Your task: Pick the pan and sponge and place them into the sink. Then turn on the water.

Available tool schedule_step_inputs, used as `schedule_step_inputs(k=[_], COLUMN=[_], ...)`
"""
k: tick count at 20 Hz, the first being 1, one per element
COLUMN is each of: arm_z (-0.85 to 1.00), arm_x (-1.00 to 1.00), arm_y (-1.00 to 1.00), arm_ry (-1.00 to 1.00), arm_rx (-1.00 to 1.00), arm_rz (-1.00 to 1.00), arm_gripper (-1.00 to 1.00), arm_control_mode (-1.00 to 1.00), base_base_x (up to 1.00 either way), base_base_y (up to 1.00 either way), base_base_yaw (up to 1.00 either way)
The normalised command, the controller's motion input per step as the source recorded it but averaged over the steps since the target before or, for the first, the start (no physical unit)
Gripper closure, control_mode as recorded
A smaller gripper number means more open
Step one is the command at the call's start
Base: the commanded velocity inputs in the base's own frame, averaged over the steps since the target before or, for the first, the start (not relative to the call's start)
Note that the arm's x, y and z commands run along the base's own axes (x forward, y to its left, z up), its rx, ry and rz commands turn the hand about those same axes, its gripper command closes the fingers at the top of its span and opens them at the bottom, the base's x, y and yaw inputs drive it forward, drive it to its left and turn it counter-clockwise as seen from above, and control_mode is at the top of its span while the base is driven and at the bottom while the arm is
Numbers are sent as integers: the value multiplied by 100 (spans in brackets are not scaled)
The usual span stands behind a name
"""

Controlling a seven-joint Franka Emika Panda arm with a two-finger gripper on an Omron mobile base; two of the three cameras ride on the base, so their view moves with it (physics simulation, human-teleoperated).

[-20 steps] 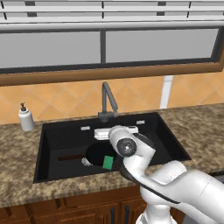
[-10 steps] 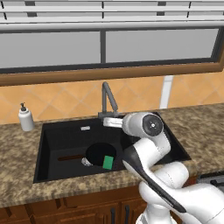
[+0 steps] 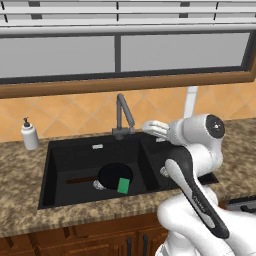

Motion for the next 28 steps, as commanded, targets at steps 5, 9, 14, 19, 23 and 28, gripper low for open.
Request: schedule_step_inputs(k=[5,9,14,19,23,28], arm_z=[0,0,0,0,0,-5], arm_x=[0,0,0,2,13,34], arm_y=[-72,-55,-32,-10,-1,0], arm_ry=[0,0,1,6,32,46], arm_rx=[16,33,36,35,42,37], arm_rz=[15,0,-7,-9,-3,0], arm_gripper=[-100,-100,-100,-100,-100,-100], arm_control_mode=[-100,-100,-100,-100,-100,-100], base_base_x=[0,0,0,0,0,0], base_base_y=[0,0,0,0,0,0], base_base_yaw=[0,0,0,0,0,0])
